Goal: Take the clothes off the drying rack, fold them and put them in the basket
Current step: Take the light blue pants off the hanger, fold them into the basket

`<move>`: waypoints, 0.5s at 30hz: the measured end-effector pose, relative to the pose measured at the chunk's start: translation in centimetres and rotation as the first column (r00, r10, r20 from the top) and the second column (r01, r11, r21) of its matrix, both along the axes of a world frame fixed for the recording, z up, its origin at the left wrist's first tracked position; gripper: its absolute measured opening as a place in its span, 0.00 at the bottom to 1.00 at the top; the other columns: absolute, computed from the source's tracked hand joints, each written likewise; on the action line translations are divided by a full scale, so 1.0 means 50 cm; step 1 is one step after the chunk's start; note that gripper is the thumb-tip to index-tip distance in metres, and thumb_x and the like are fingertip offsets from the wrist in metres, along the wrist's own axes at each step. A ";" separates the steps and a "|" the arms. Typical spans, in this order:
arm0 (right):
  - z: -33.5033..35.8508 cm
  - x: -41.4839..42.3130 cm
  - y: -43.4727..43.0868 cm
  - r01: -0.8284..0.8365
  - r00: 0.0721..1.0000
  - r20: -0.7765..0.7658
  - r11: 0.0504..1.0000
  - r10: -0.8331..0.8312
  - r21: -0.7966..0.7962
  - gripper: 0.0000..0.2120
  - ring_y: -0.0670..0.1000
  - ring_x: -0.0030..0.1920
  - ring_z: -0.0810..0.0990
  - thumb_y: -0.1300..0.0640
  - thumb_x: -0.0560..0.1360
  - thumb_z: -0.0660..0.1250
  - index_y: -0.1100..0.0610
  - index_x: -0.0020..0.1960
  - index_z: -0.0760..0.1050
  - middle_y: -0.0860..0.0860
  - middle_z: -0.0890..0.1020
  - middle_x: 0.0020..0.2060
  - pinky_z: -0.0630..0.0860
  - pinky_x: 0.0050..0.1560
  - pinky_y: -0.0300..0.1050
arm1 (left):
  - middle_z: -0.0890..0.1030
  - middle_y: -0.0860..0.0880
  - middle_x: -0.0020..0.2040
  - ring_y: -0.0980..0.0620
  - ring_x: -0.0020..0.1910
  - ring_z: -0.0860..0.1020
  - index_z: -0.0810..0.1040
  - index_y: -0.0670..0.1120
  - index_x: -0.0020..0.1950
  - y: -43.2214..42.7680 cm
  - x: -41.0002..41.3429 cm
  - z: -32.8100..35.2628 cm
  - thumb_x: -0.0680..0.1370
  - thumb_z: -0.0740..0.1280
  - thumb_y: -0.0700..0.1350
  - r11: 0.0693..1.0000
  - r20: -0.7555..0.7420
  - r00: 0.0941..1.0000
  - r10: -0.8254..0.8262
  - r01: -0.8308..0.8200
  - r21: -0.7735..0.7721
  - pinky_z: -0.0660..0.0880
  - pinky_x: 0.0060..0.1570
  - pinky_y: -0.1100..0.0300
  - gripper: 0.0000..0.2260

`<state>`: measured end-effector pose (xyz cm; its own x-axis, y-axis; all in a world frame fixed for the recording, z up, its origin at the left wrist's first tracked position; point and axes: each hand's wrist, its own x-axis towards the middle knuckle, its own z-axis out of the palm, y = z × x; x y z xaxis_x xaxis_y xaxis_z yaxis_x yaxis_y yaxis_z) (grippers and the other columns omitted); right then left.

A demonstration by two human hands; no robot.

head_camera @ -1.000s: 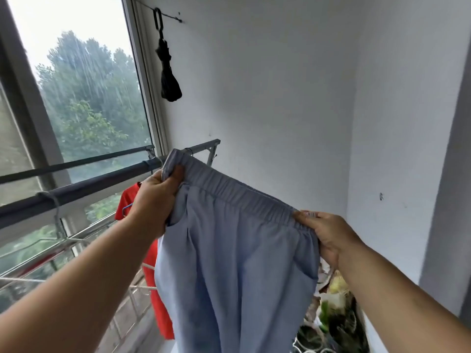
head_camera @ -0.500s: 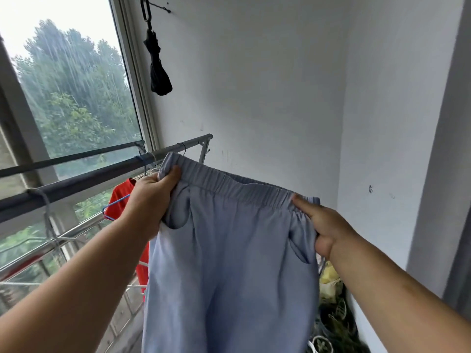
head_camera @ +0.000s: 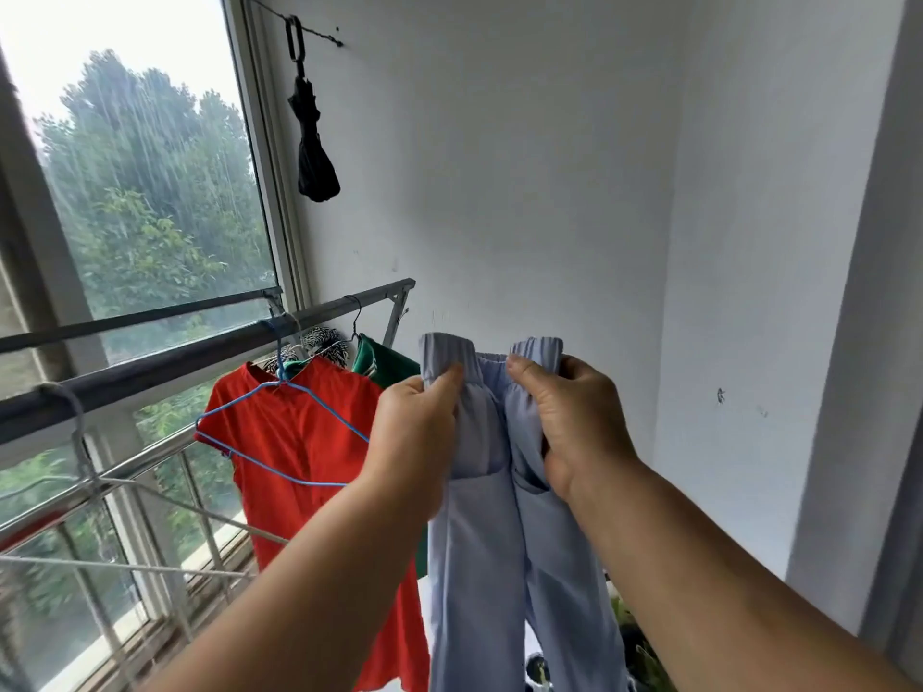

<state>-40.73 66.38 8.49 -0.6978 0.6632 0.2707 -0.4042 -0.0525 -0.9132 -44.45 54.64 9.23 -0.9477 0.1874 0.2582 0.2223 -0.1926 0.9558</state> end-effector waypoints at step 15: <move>0.000 0.074 -0.017 -0.205 0.978 0.102 0.919 0.181 0.338 0.15 0.47 0.53 0.84 0.62 0.81 0.60 0.49 0.55 0.83 0.47 0.86 0.50 0.81 0.56 0.46 | 0.83 0.35 0.43 0.34 0.47 0.83 0.80 0.38 0.45 0.024 0.038 -0.001 0.60 0.77 0.58 0.984 0.024 0.985 -0.170 0.171 -0.053 0.78 0.53 0.37 0.26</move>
